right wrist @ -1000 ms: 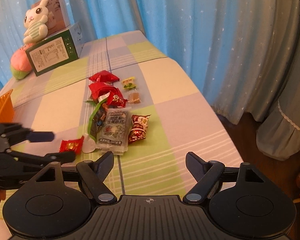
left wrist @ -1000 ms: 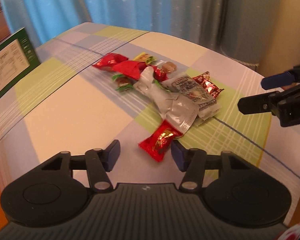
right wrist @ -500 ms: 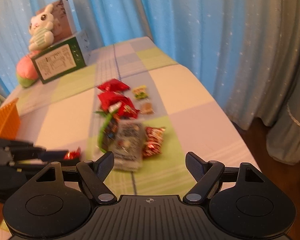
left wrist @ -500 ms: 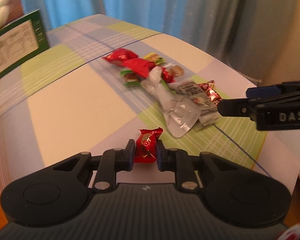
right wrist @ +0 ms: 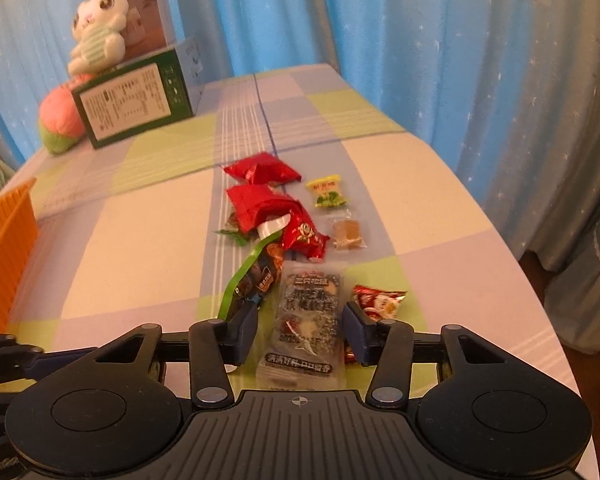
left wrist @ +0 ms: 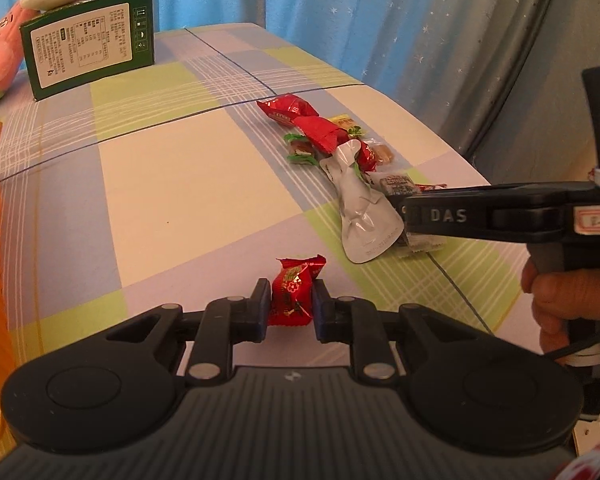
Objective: Organize snacks
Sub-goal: 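Carry the red candy and clear packet with both grippers over the orange tray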
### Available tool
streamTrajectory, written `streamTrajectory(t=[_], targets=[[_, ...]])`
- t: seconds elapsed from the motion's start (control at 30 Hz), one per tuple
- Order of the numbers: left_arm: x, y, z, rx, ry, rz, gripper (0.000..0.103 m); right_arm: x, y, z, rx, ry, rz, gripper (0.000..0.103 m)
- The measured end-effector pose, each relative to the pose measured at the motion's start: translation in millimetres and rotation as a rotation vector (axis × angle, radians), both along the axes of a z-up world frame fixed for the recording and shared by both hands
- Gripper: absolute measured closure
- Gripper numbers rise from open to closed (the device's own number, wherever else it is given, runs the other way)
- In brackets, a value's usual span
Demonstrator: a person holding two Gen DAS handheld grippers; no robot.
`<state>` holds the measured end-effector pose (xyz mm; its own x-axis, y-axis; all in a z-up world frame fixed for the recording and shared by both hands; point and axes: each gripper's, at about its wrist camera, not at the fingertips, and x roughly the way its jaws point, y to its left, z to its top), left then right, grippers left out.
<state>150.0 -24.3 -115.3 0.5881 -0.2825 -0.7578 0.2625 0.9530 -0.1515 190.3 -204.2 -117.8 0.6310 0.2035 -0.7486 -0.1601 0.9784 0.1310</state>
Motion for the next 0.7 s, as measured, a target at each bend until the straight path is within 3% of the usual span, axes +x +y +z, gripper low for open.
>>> streamTrajectory(t=[0.17, 0.3, 0.7], targets=[[-3.0, 2.3, 0.0, -0.005, 0.003, 0.017, 0.084, 1.0, 3.5, -8.3, -0.044, 0.008, 0.007, 0.064], [-6.6, 2.7, 3.2, 0.000, 0.005, 0.031, 0.084, -8.0, 1.1, -3.6, -0.039, 0.002, 0.008, 0.066], [-33.4, 17.9, 41.4, -0.024, -0.028, 0.105, 0.084, -54.9, -1.7, 58.0, 0.006, -0.060, -0.004, 0.066]])
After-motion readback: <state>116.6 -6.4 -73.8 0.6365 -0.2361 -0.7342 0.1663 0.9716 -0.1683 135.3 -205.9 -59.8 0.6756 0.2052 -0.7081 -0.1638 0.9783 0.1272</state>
